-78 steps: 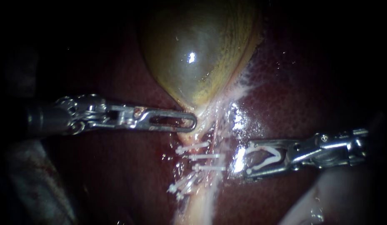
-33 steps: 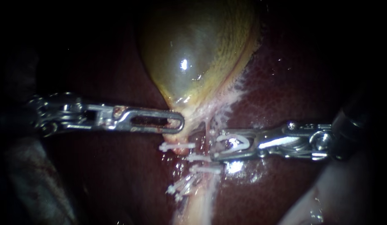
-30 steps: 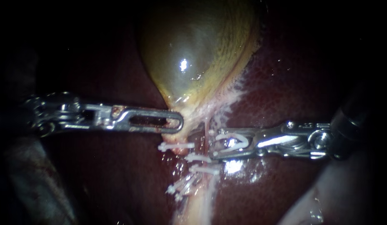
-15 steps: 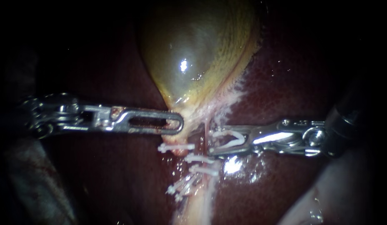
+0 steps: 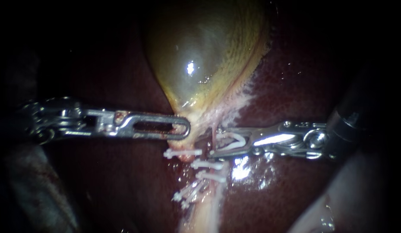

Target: Clipping third clip right tube

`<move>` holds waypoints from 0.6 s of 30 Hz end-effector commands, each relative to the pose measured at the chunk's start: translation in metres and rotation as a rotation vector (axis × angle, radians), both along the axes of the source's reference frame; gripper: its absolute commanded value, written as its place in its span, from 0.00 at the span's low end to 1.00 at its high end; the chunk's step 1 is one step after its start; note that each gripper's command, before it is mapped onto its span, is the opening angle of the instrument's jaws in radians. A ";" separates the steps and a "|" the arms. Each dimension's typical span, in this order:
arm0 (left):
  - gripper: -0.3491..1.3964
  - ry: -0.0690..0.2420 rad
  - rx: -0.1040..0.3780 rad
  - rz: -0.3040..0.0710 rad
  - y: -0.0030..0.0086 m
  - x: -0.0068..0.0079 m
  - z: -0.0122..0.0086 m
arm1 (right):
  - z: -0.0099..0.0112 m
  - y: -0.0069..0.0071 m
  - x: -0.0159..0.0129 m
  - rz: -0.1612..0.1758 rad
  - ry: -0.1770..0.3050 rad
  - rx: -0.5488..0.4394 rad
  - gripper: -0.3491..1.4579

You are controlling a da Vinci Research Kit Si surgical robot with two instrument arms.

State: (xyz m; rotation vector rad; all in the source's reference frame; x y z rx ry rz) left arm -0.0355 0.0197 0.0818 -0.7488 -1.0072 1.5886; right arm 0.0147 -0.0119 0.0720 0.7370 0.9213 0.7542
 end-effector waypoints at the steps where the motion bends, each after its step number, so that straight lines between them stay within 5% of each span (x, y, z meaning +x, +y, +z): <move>1: 0.00 0.000 0.000 0.000 0.0000 0.0000 0.0000 | 0.0001 0.0000 0.0002 0.001 -0.001 -0.001 0.52; 18: 0.00 0.000 0.000 0.000 0.0000 0.0000 0.0000 | 0.0012 0.0000 0.0023 0.009 -0.004 -0.003 0.49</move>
